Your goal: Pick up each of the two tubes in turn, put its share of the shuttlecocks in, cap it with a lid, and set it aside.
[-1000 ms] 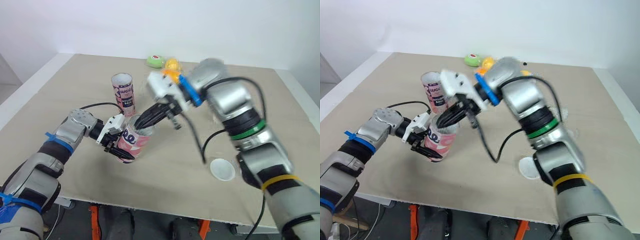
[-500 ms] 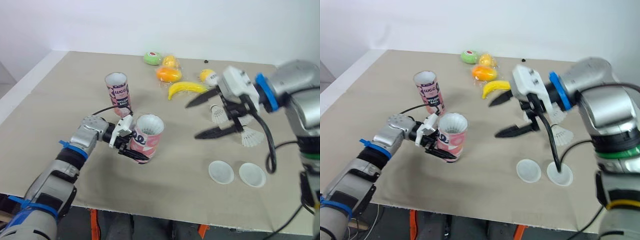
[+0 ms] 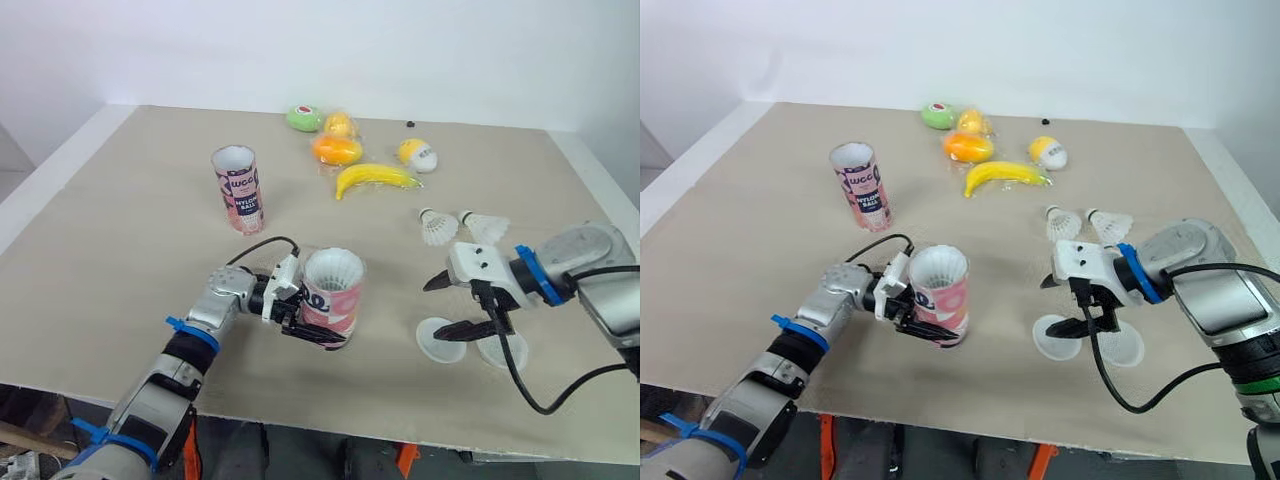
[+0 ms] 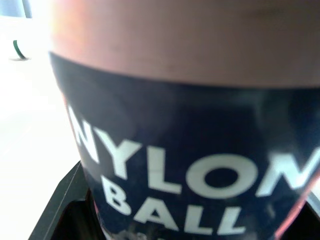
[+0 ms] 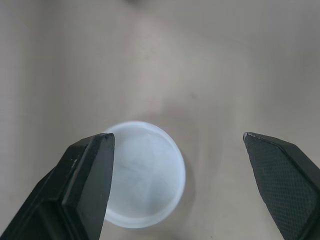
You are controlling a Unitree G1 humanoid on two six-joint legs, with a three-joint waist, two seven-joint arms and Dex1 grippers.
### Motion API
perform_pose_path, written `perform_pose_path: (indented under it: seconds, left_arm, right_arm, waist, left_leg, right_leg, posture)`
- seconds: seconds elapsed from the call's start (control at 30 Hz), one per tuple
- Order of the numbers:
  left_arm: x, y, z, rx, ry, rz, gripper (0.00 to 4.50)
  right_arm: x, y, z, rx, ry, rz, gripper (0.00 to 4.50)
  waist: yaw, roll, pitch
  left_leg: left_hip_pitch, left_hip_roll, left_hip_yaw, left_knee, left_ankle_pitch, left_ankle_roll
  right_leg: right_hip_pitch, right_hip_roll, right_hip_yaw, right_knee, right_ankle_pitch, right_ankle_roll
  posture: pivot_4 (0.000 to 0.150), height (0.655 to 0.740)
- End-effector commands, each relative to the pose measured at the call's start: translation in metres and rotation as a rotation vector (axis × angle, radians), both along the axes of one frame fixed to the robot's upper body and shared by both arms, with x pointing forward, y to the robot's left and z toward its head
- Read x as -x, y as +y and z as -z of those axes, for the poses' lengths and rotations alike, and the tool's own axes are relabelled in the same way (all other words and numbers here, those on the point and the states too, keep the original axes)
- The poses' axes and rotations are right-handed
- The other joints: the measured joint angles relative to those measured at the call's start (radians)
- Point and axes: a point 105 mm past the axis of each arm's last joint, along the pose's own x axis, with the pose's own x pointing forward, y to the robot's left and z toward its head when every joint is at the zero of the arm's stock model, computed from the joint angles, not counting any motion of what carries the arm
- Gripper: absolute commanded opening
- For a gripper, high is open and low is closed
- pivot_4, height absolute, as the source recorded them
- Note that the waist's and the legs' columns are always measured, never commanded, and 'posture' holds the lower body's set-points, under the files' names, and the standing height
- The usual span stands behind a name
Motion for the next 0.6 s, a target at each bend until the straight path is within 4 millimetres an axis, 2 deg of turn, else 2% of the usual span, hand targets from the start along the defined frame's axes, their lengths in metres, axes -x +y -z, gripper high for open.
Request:
perform_pose_path:
  seconds: [0.03, 0.3, 0.37, 0.4, 0.6]
  left_arm:
    - [-0.004, -0.003, -0.005, 0.014, -0.082, -0.017, 3.08]
    - [-0.010, -0.006, -0.006, 0.043, -0.128, -0.055, 3.08]
    - [-0.010, -0.007, -0.006, 0.045, -0.127, -0.053, 3.08]
    - [-0.010, -0.008, -0.006, 0.046, -0.125, -0.051, 3.08]
    - [-0.007, -0.011, -0.005, 0.047, -0.118, -0.037, 3.08]
  right_arm:
    - [-0.002, -0.006, 0.007, 0.053, -0.016, 0.004, 4.41]
    - [0.000, -0.020, 0.029, 0.155, 0.016, 0.012, 4.41]
    - [0.002, -0.021, 0.032, 0.167, 0.030, 0.004, 4.04]
    - [0.002, -0.021, 0.033, 0.169, 0.030, 0.004, 3.74]
    - [0.005, -0.019, 0.036, 0.167, 0.042, -0.006, 0.77]
  waist:
    - [0.000, 0.000, 0.000]
    - [0.000, 0.000, 0.000]
    - [0.001, 0.000, 0.000]
    - [0.001, 0.000, 0.000]
    - [0.001, 0.000, 0.000]
  left_leg:
    - [0.000, 0.000, 0.000, 0.001, 0.000, 0.000]
    - [0.000, 0.000, 0.000, 0.000, 0.000, 0.000]
    - [0.000, 0.000, 0.000, 0.000, 0.000, 0.000]
    - [0.000, 0.000, 0.000, 0.000, 0.000, 0.000]
    - [0.001, 0.000, -0.001, 0.002, 0.000, 0.000]
  right_leg:
    - [0.000, 0.000, 0.000, 0.000, 0.000, 0.000]
    - [0.000, 0.000, 0.000, 0.000, 0.001, 0.000]
    - [0.001, 0.000, 0.000, 0.000, 0.001, 0.000]
    - [0.001, 0.001, 0.000, 0.000, 0.001, 0.000]
    - [0.002, 0.001, 0.000, 0.000, 0.002, 0.000]
  posture:
    - [0.150, 0.7179]
    - [0.150, 0.7179]
    - [0.150, 0.7179]
    - [0.150, 0.7179]
    - [0.150, 0.7179]
